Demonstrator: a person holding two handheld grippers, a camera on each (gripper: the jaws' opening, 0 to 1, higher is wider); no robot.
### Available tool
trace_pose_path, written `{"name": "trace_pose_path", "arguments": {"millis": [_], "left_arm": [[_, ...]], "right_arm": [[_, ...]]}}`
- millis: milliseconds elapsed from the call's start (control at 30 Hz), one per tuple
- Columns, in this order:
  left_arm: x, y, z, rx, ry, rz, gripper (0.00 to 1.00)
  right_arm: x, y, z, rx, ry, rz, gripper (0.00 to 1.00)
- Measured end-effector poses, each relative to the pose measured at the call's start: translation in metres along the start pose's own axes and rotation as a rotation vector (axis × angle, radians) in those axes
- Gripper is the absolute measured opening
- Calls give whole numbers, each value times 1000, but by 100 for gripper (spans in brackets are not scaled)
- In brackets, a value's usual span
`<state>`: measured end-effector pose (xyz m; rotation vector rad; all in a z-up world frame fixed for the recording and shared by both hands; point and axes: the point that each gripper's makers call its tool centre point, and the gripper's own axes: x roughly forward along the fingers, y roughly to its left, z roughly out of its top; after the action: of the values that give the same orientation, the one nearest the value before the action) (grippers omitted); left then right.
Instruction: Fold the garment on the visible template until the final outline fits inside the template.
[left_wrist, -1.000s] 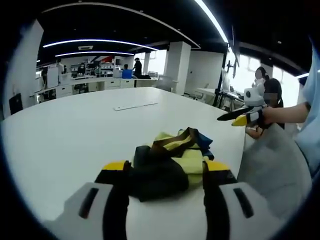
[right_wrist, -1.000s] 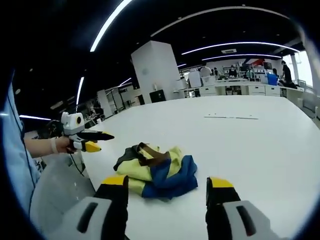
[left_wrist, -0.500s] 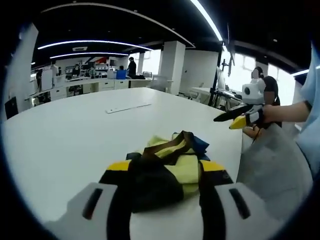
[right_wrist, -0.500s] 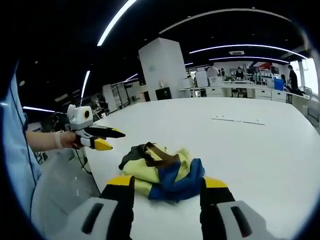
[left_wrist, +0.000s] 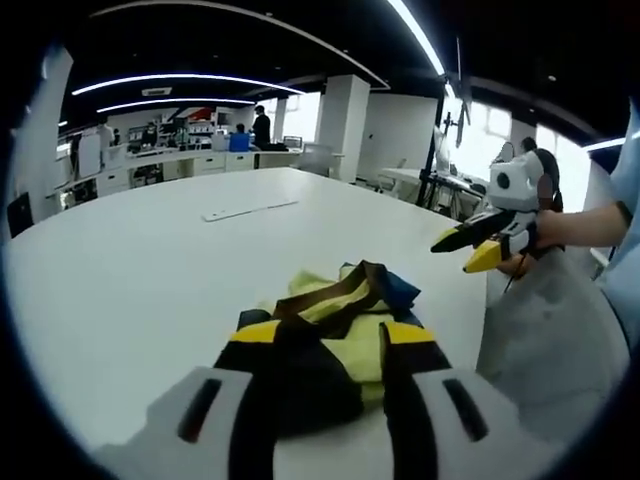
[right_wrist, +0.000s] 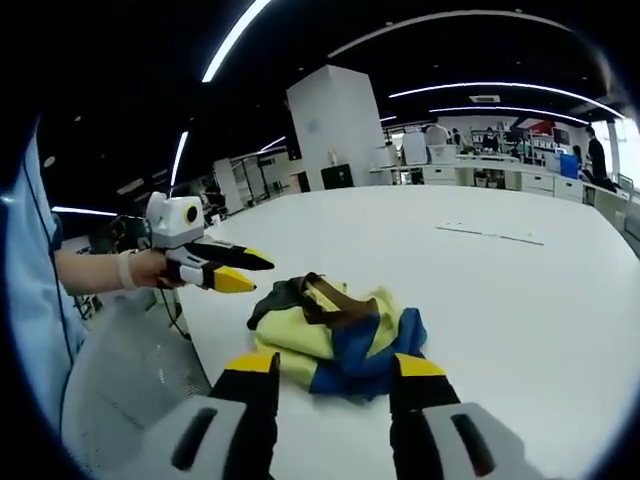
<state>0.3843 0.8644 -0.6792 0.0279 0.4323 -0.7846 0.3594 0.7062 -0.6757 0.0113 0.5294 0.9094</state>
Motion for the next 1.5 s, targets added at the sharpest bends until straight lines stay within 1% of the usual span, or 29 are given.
{"name": "trace_pose_path", "arguments": {"millis": [167, 333, 433, 567, 700, 833, 867, 900, 1067, 1167, 1267, 1367, 1500], "left_arm": [[3, 1, -5, 3, 18, -3, 35], [2, 11, -8, -13, 26, 21, 33], [0, 16, -11, 8, 42, 38, 32], [-3, 23, -15, -29, 35, 50, 31], [-3, 22, -23, -27, 58, 53, 29], [-5, 32, -26, -16, 60, 88, 26], [-5, 35, -26, -4, 62, 98, 25], [-5, 40, -24, 23, 62, 115, 23], [2, 49, -25, 60, 86, 125, 14], [9, 55, -28, 49, 102, 133, 12], [15, 57, -29, 65, 109, 139, 10], [20, 57, -28, 70, 115, 129, 10], [26, 54, -29, 100, 136, 109, 8]], "right_arm": [[-1, -4, -2, 4, 7, -4, 40], [1, -7, -4, 3, 20, -8, 39], [4, -9, -6, 5, 29, -7, 38], [9, -10, -9, 7, 37, -5, 37], [16, -9, -14, 13, 58, 5, 36], [21, -6, -16, 9, 78, 23, 34], [22, -7, -16, 5, 81, 24, 34], [23, -8, -16, -1, 86, 25, 33], [29, -12, -16, 2, 97, 30, 30], [32, -13, -16, 6, 103, 33, 29], [35, -14, -16, 11, 107, 30, 27], [38, -13, -15, 11, 110, 29, 23], [43, -14, -17, 1, 121, 26, 19]]}}
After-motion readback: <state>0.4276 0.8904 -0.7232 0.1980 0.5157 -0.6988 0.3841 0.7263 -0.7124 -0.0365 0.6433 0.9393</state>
